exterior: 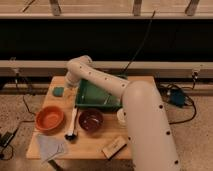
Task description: Wipe tray with sponge
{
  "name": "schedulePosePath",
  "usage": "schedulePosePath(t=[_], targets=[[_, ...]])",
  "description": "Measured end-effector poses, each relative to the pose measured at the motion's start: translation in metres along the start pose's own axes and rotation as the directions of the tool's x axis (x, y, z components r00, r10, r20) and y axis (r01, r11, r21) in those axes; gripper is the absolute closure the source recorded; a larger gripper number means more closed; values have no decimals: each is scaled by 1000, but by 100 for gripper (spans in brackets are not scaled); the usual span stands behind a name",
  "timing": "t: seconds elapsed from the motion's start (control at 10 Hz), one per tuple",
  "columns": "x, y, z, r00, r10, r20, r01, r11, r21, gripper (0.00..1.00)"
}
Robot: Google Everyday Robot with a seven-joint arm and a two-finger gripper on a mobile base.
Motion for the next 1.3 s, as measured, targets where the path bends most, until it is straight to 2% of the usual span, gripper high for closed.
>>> schedulePosePath(t=[0.2, 0.6, 1.0, 1.3], targets=[[-9, -5, 20, 1000, -9, -10, 9, 1000, -10, 35], [-11, -19, 48, 999, -25, -30, 25, 999, -30, 35], [4, -31, 70, 999, -3, -48, -1, 998, -68, 35], [13, -34, 83, 998, 16, -56, -21, 996, -81, 35]])
